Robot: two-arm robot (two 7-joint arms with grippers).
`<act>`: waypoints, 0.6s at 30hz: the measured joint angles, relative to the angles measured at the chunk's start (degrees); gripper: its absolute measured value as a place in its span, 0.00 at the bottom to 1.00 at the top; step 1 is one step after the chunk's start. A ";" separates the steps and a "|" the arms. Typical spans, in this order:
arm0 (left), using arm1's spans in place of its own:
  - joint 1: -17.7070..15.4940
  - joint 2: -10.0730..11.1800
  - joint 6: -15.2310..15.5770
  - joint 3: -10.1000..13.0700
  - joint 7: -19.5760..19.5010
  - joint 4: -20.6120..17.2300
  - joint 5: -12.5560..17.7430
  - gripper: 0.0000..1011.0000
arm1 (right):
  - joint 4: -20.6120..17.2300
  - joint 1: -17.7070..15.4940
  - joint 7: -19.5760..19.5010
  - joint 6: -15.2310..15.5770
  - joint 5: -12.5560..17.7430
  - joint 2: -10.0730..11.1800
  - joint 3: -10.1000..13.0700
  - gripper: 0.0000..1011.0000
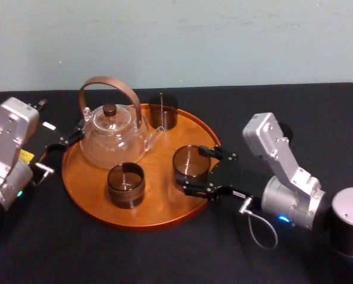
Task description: Pick up the glass from the table and place it on the tray.
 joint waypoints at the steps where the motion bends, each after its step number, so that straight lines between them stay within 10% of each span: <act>1: 0.00 0.00 0.00 0.00 0.00 0.00 0.00 0.99 | 0.29 0.25 0.03 0.03 -0.07 -0.20 -0.23 0.89; 18: 0.00 0.00 0.00 0.00 0.00 0.00 0.00 0.99 | 5.61 3.78 0.50 -0.06 -1.04 -2.74 -2.58 0.89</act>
